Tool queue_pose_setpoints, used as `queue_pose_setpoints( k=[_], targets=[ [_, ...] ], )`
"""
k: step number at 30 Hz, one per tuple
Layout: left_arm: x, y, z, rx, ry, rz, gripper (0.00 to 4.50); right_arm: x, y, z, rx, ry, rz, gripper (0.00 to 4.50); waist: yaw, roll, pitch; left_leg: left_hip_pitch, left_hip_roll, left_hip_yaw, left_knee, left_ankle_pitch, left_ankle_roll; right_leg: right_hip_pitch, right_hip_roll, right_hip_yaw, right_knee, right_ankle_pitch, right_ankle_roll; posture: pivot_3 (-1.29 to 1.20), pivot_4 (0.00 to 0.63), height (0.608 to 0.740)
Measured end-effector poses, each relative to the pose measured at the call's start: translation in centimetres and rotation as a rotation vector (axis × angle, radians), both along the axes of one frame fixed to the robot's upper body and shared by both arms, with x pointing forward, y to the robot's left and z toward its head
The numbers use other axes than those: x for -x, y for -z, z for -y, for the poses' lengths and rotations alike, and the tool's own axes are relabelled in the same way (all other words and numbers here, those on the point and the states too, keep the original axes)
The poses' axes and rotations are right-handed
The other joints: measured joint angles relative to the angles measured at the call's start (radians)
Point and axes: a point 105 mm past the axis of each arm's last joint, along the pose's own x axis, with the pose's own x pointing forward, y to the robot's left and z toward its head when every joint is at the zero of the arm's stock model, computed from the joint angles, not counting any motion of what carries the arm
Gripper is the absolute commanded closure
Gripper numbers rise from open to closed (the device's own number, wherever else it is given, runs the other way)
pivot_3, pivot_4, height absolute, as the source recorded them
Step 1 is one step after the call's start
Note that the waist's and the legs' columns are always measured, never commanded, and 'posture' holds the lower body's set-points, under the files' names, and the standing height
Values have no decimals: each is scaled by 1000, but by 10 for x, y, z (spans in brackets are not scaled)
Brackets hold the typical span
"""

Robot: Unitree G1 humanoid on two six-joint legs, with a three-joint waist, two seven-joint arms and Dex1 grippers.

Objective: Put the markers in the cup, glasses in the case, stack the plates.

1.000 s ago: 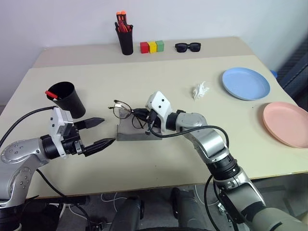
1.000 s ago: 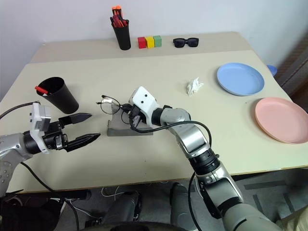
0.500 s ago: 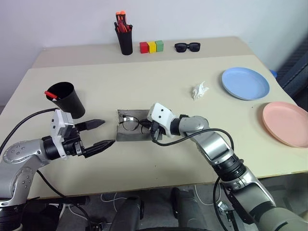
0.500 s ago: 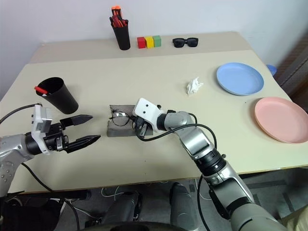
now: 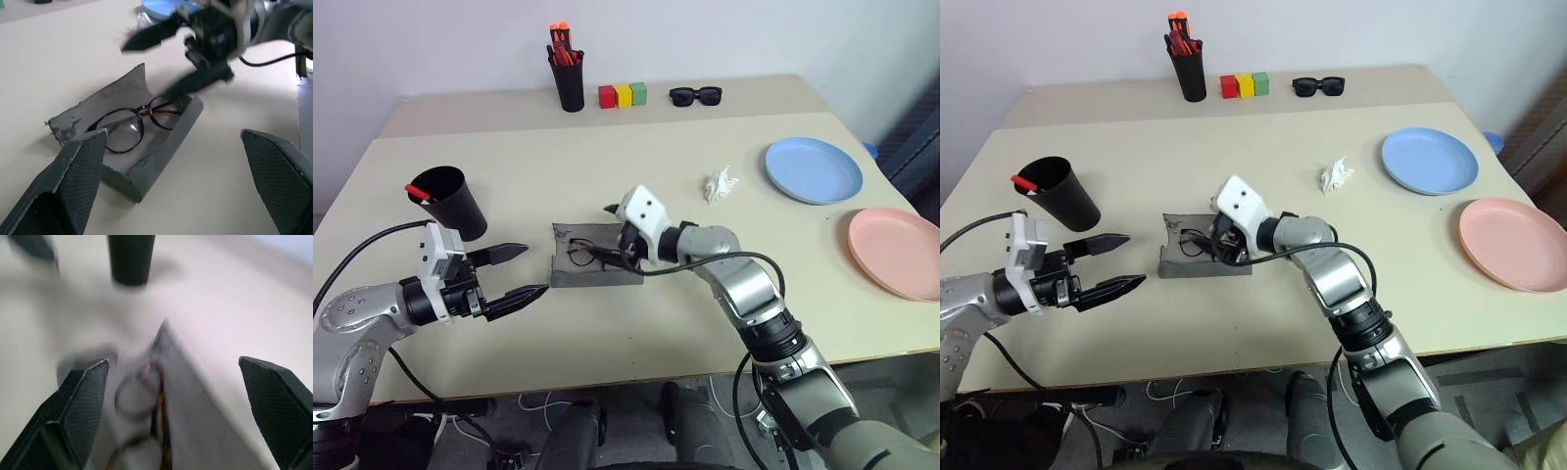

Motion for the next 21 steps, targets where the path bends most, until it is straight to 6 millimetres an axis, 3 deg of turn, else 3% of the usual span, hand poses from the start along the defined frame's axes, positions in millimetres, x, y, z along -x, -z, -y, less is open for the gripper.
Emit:
queue_pose_setpoints(
  k=[3, 6, 9, 13, 21],
  targets=[
    [-3, -3, 1, -2, -7, 15, 0, -4, -25, 4, -136, 13, -24, 33, 0, 0, 0, 0, 0, 0, 0, 0, 0, 0, 0, 0, 0, 0, 0, 0, 150, 740],
    [-4, -3, 3, -3, -1, 15, 0, -20, -37, 17, -190, 97, -27, 900, 0, 0, 0, 0, 0, 0, 0, 0, 0, 0, 0, 0, 0, 0, 0, 0, 150, 740],
    [-5, -2, 6, 8, 7, 12, 0, -40, -26, 30, -157, 207, -52, 2463, -1, 0, 0, 0, 0, 0, 0, 0, 0, 0, 0, 0, 0, 0, 0, 0, 150, 740],
    [-4, -4, 9, 26, 19, 5, 0, -67, 6, 50, -22, 393, -23, 4489, -3, 0, 0, 0, 0, 1, 0, 0, 0, -1, 0, 0, 0, 0, 0, 0, 150, 740],
    [0, -2, 11, 29, 28, -3, 0, -73, 25, 33, 135, 352, 104, 4489, -26, 1, 0, 0, 0, 1, -2, 0, 0, -1, 0, 0, 0, 0, 0, 0, 150, 740]
  ],
)
